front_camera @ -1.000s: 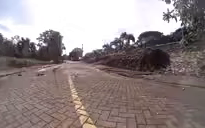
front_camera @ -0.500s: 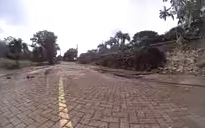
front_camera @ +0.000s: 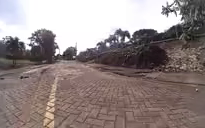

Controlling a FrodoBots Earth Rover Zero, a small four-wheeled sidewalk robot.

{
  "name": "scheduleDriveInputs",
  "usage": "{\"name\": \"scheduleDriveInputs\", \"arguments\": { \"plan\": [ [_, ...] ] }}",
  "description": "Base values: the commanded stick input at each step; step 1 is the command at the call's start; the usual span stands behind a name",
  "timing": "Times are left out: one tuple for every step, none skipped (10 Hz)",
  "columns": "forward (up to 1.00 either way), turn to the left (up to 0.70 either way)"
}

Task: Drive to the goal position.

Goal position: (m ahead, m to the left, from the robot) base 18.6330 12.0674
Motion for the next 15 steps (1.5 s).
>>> {"name": "scheduleDriveInputs", "arguments": {
  "plan": [
    [0.7,0.0],
    [0.7,0.0],
    [0.7,0.0],
    [0.7,0.0],
    [0.7,0.0],
    [0.7,0.0],
    [0.7,0.0],
    [0.7,0.0],
    [0.7,0.0],
    [0.7,0.0],
    [0.7,0.0],
    [0.7,0.0],
    [0.7,0.0],
    [0.7,0.0],
    [0.7,0.0]
  ]
}}
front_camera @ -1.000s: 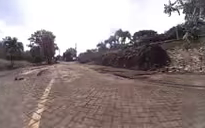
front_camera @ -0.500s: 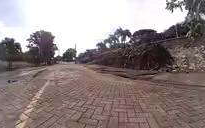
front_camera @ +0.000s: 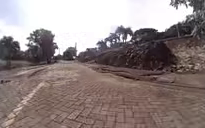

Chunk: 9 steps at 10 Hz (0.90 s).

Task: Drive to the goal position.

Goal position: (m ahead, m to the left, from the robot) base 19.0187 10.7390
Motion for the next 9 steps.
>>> {"name": "scheduleDriveInputs", "arguments": {
  "plan": [
    [0.7,0.0],
    [0.7,0.0],
    [0.7,0.0],
    [0.7,0.0],
    [0.7,0.0],
    [0.7,0.0],
    [0.7,0.0],
    [0.7,0.0],
    [0.7,0.0]
  ]
}}
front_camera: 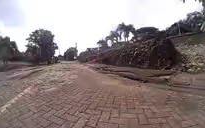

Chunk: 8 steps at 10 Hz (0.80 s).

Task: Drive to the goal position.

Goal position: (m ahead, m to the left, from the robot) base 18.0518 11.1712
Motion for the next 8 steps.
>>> {"name": "scheduleDriveInputs", "arguments": {
  "plan": [
    [0.7,0.0],
    [0.7,0.0],
    [0.7,0.0],
    [0.7,0.0],
    [0.7,0.0],
    [0.7,0.0],
    [0.7,0.27],
    [0.7,0.13]
  ]
}}
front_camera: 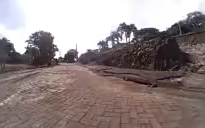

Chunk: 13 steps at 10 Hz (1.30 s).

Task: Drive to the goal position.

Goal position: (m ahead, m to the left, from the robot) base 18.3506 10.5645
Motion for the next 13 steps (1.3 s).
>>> {"name": "scheduleDriveInputs", "arguments": {
  "plan": [
    [0.7,0.0],
    [0.7,0.0],
    [0.7,0.0],
    [0.7,0.0],
    [0.7,0.0],
    [0.7,0.0],
    [0.7,0.0],
    [0.7,0.0],
    [0.7,0.0],
    [0.7,0.0],
    [0.7,0.0],
    [0.7,0.0],
    [0.7,0.0]
  ]
}}
